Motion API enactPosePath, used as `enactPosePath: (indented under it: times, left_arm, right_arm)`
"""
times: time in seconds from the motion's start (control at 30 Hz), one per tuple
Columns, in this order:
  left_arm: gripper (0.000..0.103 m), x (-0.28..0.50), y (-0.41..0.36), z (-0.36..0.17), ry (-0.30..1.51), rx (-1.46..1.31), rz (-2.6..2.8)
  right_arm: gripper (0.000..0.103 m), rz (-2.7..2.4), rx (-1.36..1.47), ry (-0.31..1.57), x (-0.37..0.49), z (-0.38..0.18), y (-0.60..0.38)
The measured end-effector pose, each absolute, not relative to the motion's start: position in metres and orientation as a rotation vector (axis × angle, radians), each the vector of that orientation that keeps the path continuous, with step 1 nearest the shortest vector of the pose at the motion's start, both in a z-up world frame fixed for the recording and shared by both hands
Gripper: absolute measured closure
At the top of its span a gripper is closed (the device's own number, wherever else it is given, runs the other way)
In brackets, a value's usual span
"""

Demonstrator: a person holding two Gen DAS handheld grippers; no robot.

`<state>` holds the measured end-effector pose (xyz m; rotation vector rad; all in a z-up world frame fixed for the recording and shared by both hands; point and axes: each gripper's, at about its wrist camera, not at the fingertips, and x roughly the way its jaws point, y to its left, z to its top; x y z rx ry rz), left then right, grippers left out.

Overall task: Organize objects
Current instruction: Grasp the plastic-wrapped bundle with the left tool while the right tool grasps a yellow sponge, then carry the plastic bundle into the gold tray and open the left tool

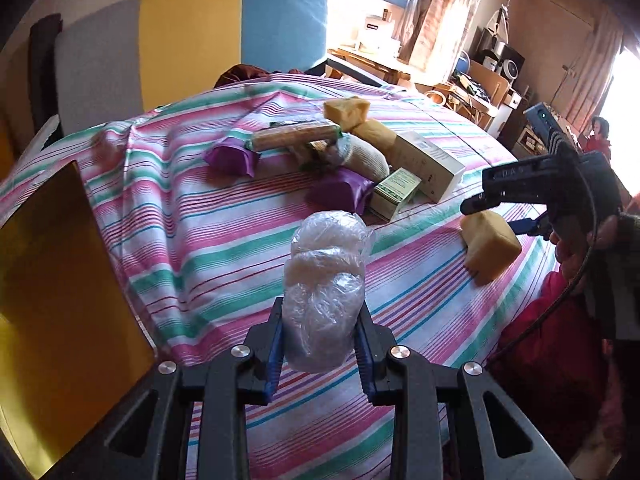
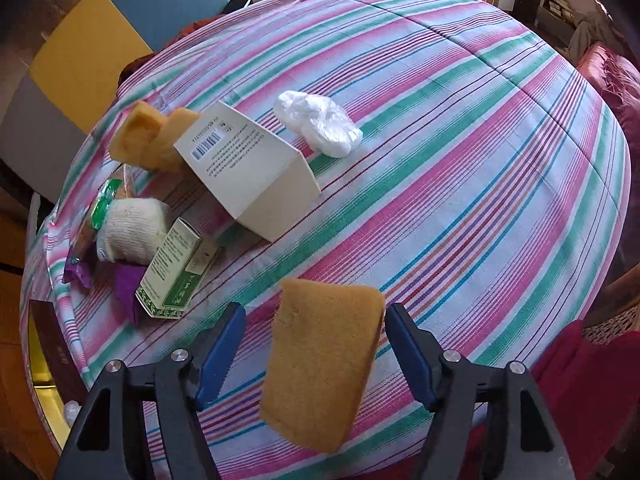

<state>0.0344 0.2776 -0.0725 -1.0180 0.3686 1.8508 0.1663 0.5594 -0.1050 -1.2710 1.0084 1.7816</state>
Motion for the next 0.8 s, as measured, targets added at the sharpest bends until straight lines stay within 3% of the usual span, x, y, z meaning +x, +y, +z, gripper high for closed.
enactPosePath:
  times: [0.17,0.37,0.57,0.8]
  left_arm:
    - [0.072,0.017,0.239,-0.056,0.279,-1.038,1.942]
    - [0.072,-0.025,0.157,-0.041,0.157,-1.089,2.149]
    - [0.072,-0.057,0.070,-0.059,0.119,-1.201,2.383]
    - [0.071,-0.066,0.036,-0.082,0.120,-1.304,2.487]
  right_arm:
    - [0.052,1.811,-1.318,0.896,0.158,-0.106,0.552]
    - [0.054,1.911,-1.283,0.864,0.159,-0.100,0.546]
    - [0.054,1.978,-1.234,0.890,0.168,-0.097,0.545]
    - [0.054,2.005,-1.217,0.896,0.176,-0.100,0.544]
